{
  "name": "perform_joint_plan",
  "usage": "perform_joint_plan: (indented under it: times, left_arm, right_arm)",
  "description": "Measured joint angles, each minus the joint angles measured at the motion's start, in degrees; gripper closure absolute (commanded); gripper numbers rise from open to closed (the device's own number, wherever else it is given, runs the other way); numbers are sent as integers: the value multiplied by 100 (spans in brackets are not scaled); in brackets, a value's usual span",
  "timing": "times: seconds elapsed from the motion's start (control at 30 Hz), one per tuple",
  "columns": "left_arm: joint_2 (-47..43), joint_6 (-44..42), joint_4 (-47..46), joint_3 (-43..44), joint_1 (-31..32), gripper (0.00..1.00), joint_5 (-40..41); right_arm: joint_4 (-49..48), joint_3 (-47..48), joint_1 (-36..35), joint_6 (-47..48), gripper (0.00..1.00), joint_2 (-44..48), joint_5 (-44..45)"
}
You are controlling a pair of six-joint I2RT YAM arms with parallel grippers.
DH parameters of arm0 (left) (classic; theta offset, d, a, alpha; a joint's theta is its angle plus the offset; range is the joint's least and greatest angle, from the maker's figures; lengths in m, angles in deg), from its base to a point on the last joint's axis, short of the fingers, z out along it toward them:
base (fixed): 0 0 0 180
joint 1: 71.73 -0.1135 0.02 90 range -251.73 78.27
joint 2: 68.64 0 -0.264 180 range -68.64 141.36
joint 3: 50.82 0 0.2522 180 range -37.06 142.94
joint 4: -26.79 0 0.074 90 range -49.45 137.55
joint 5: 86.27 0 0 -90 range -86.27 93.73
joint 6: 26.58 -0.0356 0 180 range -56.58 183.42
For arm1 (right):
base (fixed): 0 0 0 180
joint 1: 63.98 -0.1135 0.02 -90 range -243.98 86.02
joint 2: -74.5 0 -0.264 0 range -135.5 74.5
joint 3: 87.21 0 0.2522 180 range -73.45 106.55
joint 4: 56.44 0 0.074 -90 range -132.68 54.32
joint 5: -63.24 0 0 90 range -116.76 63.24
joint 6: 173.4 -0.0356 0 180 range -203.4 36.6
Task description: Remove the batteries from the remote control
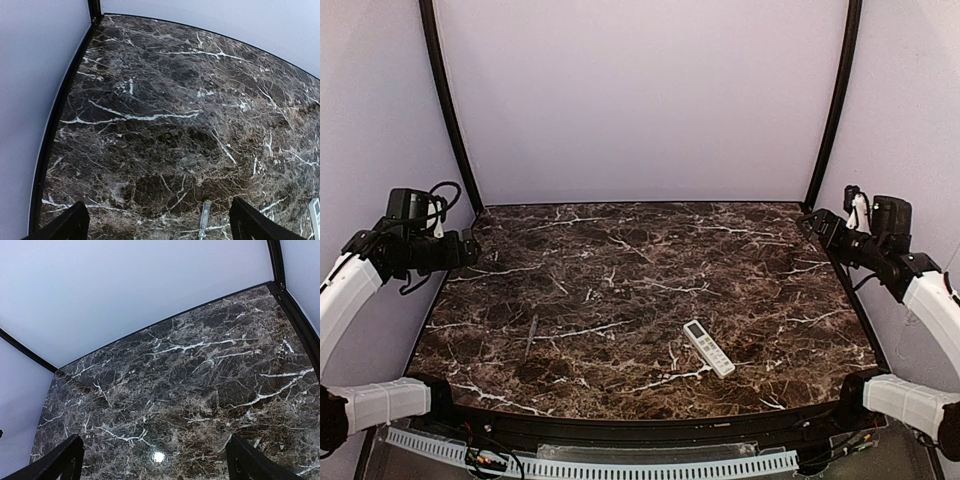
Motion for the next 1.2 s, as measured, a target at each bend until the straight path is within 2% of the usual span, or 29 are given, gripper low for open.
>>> perform_joint_plan:
  times: [0.3,0.7,0.97,1.2]
  left_arm:
    - [26,-334,98,-116,0,2,-962]
    - [66,-396,-11,-293,0,2,-1384]
    - [203,-393,-57,-302,0,1,-1517]
    - [203,-393,-70,-313,0,2,-1572]
  right_arm:
    - [625,337,0,153,1,-634,142]
    - [1270,761,-168,516,1,-1287,-243]
    - [1578,824,-1150,651,1,-1325,-385]
    - [1849,824,-2133,614,1,-1368,-22]
